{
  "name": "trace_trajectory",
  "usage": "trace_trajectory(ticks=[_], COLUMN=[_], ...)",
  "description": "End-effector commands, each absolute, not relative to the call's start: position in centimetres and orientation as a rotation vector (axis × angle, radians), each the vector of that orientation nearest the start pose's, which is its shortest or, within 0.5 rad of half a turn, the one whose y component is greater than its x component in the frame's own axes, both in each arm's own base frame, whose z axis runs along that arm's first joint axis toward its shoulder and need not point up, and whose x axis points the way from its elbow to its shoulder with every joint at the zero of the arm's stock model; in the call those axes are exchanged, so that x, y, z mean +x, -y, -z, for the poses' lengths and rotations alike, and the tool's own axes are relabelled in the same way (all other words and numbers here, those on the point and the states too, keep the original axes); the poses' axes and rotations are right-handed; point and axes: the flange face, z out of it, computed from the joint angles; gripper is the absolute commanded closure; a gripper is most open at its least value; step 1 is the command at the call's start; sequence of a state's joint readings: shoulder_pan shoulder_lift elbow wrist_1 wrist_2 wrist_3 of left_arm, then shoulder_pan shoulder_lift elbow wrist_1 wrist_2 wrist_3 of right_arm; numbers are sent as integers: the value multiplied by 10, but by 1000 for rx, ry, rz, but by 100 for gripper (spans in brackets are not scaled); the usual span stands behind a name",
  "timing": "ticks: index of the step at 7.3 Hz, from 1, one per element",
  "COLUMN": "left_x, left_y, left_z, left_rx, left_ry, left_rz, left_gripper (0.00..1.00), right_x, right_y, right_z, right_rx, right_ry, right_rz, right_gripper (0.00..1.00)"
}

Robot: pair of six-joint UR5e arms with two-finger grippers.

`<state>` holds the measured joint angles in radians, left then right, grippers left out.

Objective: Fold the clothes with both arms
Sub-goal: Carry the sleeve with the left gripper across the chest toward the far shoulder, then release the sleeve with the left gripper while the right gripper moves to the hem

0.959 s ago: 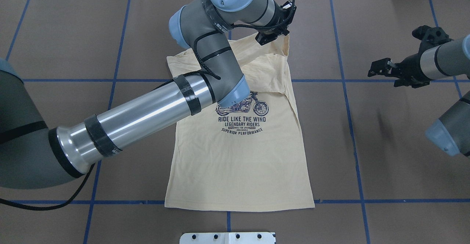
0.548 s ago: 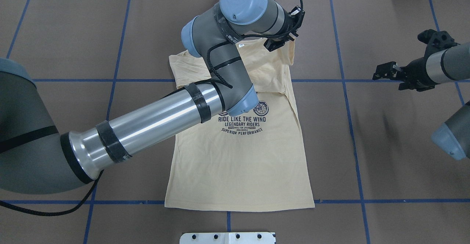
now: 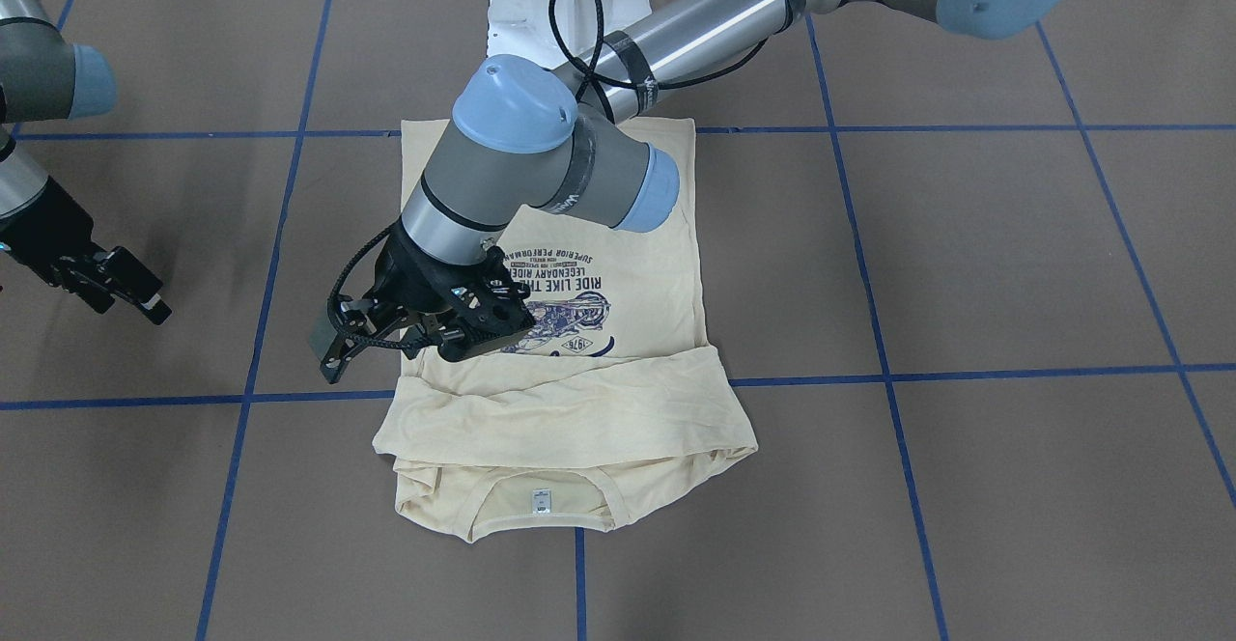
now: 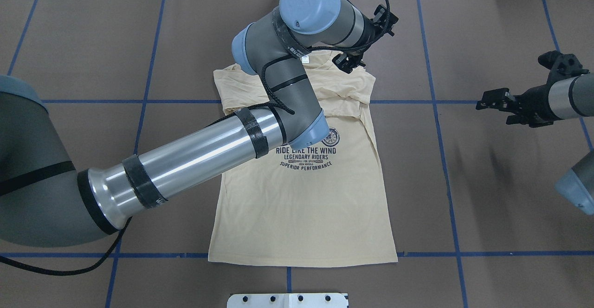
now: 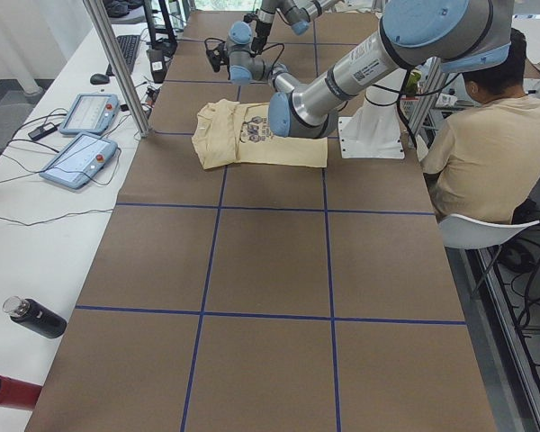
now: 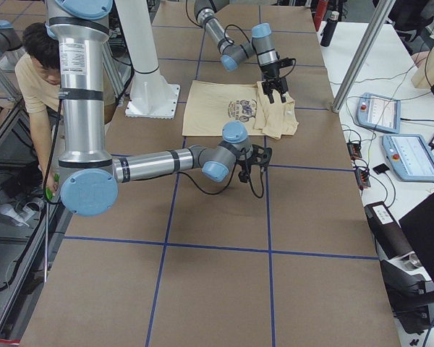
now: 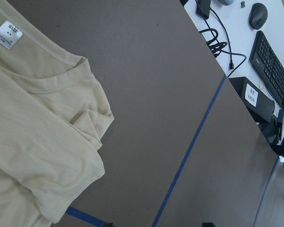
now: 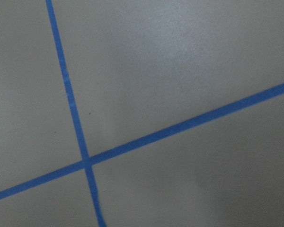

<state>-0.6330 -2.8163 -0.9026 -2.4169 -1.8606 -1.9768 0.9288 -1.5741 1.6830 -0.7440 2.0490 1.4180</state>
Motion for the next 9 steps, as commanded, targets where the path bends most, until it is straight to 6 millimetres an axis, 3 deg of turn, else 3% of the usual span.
trace_trajectory(ticks=[1, 2, 3, 4, 5, 6, 7, 8, 9], left_x=[575, 535, 498, 472, 463, 458, 456, 457, 458], left_y=[554, 542, 524, 503, 491, 493, 494, 494, 495], left_z=[-15, -47, -82, -122, -142, -147, -167, -170, -174], left_rx=[-140, -156, -143, -91, -83, -59, -58, -60, -62], left_ry=[-1490, -1494, -1510, -1506, -1494, -1484, -1464, -1460, -1453], left_rz=[557, 532, 497, 429, 364, 321, 336, 341, 343], left_gripper=[1, 2, 2, 2, 2, 2, 2, 2, 2], right_x=[-304, -323, -348, -392, -422, -455, -472, -482, -483], right_y=[428, 406, 382, 350, 300, 244, 209, 167, 146], right_z=[-463, -435, -394, -358, -331, -327, -331, -357, -366], right_rx=[38, -17, -64, -95, -89, -34, -33, -54, -17], right_ry=[1094, 1093, 1087, 1057, 1054, 1033, 1007, 958, 955], right_rz=[-609, -657, -739, -815, -855, -855, -898, -909, -885], right_gripper=[0, 0, 0, 0, 0, 0, 0, 1, 2])
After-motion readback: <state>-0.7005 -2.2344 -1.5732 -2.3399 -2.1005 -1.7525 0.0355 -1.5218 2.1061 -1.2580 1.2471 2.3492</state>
